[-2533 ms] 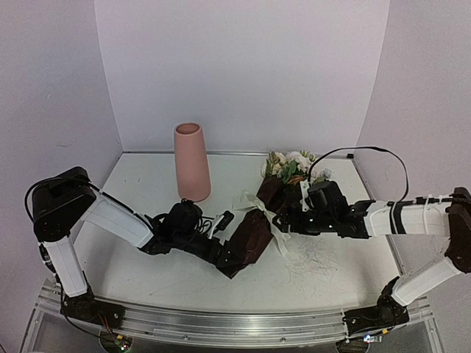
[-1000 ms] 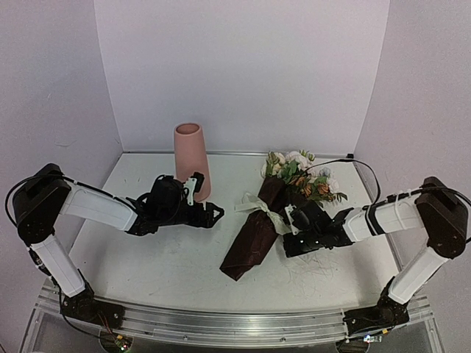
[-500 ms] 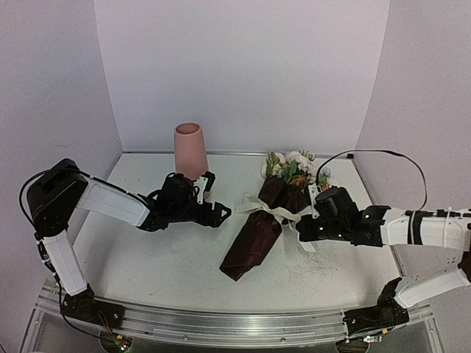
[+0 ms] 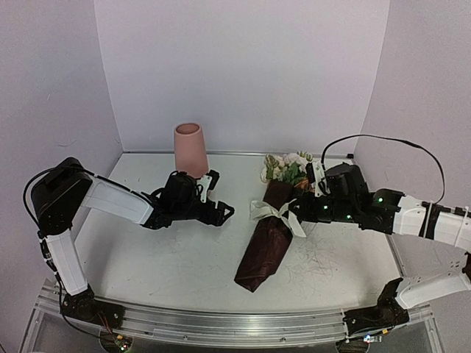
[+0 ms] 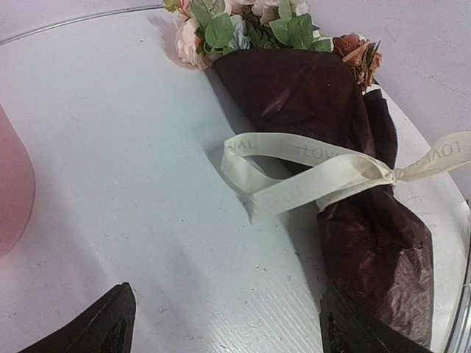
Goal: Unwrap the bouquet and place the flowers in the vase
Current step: Move the fake flower to the center of the board.
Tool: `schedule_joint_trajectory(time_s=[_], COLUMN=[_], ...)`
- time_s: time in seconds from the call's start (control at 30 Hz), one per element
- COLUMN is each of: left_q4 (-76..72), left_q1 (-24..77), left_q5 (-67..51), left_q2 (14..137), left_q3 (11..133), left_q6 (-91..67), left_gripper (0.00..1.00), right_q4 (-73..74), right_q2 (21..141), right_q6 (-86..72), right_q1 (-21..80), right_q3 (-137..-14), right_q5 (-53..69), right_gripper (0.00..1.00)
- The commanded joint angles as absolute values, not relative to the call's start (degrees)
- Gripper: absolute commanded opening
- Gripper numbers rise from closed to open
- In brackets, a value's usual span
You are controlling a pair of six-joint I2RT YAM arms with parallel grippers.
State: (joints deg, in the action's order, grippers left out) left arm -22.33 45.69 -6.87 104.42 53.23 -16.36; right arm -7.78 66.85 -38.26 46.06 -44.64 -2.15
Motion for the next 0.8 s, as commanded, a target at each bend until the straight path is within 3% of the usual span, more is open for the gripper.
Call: schedule_joint_trajectory(time_s=[0.0,0.77], left_q4=[-22.5,-22.3], left_q1=[45.6,45.6], left_q5=[-5.6,-6.6], left_q2=[104.5,106.8], left_q3=[54.8,56.9], left_q6=[-14.8,-17.1], left_gripper=[0.88,0.89], right_q4=[-7.5,-5.3], right_q2=[65.3,63.9], right_q6=[-41.5,-46.7], right_q1=[46.5,46.1], right_q3=[-47.4,-48.5], right_q5=[-1.8,-7.5], right_gripper=[0.00,0.00])
